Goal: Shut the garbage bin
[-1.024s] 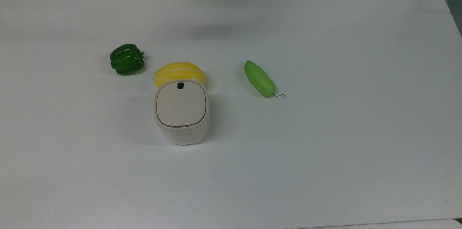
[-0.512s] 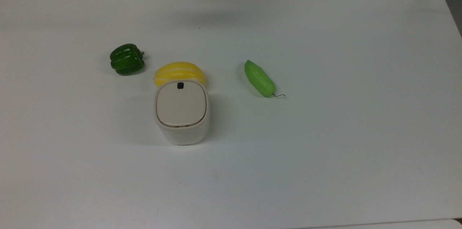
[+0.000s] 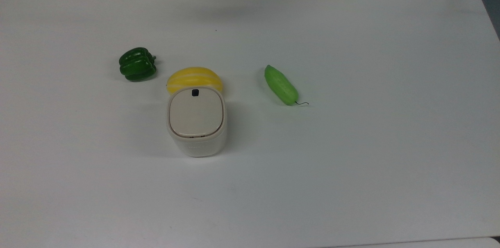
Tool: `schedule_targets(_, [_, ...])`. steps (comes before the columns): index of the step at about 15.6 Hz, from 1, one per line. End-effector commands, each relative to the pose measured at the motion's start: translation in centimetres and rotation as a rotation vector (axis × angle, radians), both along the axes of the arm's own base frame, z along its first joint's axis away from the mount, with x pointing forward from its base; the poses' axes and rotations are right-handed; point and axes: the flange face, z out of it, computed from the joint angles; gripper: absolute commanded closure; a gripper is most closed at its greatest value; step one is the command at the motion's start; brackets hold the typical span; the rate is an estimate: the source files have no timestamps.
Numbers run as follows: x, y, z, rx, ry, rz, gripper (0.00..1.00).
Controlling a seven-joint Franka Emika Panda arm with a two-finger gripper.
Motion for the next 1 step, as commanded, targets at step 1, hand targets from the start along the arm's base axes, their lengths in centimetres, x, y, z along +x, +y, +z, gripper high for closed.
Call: schedule_targets(1, [-0.53,-0.05,0.32,-0.004,0.003,-0.019,0.00])
